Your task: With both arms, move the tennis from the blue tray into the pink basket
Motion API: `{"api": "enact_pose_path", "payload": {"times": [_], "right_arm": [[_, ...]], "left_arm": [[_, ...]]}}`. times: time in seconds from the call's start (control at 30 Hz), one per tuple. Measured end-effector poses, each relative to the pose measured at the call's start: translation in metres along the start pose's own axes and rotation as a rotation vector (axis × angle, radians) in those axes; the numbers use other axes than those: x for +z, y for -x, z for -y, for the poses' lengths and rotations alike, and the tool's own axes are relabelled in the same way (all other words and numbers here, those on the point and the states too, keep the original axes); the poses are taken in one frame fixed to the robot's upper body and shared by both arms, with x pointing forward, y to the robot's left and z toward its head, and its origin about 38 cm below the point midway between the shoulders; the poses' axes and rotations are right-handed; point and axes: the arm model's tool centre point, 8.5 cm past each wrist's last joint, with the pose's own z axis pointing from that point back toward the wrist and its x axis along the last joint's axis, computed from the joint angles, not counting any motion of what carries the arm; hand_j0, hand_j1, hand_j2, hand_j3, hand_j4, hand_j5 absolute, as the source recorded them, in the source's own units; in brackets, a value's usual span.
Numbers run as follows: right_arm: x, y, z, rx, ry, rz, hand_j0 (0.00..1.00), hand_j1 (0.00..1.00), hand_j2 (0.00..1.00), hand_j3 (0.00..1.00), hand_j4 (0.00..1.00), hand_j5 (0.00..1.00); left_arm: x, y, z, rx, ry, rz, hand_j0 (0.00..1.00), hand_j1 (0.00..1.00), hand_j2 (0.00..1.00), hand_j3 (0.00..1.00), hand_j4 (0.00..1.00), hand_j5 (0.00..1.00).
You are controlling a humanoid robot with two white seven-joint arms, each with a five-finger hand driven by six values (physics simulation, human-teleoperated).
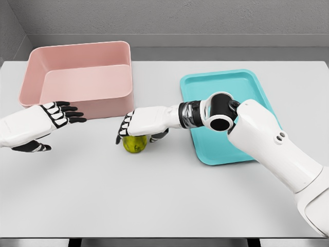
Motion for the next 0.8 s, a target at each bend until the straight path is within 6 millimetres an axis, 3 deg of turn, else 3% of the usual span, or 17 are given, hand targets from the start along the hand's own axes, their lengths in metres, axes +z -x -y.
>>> {"api": "enact_pose_path", "payload": {"times": [0.17, 0.27, 0.4, 0.47, 0.53, 0.63, 0.67, 0.8], "right_arm": [[0.021, -0.007, 0.01, 0.051, 0.034, -0.005, 1.0, 1.0, 1.0, 1.0, 1.0, 1.0], [0.062, -0.015, 0.014, 0.104, 0.073, -0.039, 1.0, 1.0, 1.0, 1.0, 1.0, 1.0], [0.13, -0.017, 0.024, 0.143, 0.153, -0.136, 1.0, 1.0, 1.0, 1.0, 1.0, 1.0], [0.164, -0.015, 0.002, 0.046, 0.225, -0.197, 1.0, 1.0, 1.0, 1.0, 1.0, 1.0], [0.204, -0.016, -0.034, -0.086, 0.306, -0.282, 1.0, 1.0, 1.0, 1.0, 1.0, 1.0], [0.265, -0.017, -0.054, -0.181, 0.436, -0.407, 1.0, 1.0, 1.0, 1.0, 1.0, 1.0], [0.278, -0.022, -0.068, -0.229, 0.462, -0.433, 1.0, 1.0, 1.0, 1.0, 1.0, 1.0], [0.31, -0.027, -0.074, -0.272, 0.562, -0.483, 1.0, 1.0, 1.0, 1.0, 1.0, 1.0]], "left_arm": [[0.0, 0.0, 0.0, -0.001, 0.0, 0.0, 1.0, 1.0, 1.0, 1.0, 1.0, 1.0], [-0.001, 0.0, 0.0, 0.001, 0.0, 0.002, 1.0, 1.0, 1.0, 1.0, 1.0, 1.0], [-0.002, -0.001, 0.001, 0.0, -0.001, 0.003, 1.0, 1.0, 1.0, 1.0, 1.0, 1.0], [-0.003, -0.001, 0.001, -0.007, -0.003, 0.004, 1.0, 1.0, 1.0, 1.0, 1.0, 1.0], [-0.008, -0.004, 0.005, -0.019, -0.001, 0.006, 1.0, 1.0, 1.0, 1.0, 1.0, 1.0], [-0.019, -0.007, 0.003, -0.054, -0.017, 0.013, 1.0, 1.0, 1.0, 1.0, 1.0, 1.0], [-0.025, -0.007, -0.003, -0.072, -0.034, 0.017, 1.0, 1.0, 1.0, 1.0, 1.0, 1.0], [-0.055, -0.019, 0.0, -0.1, -0.04, 0.065, 1.0, 1.0, 1.0, 1.0, 1.0, 1.0]]}}
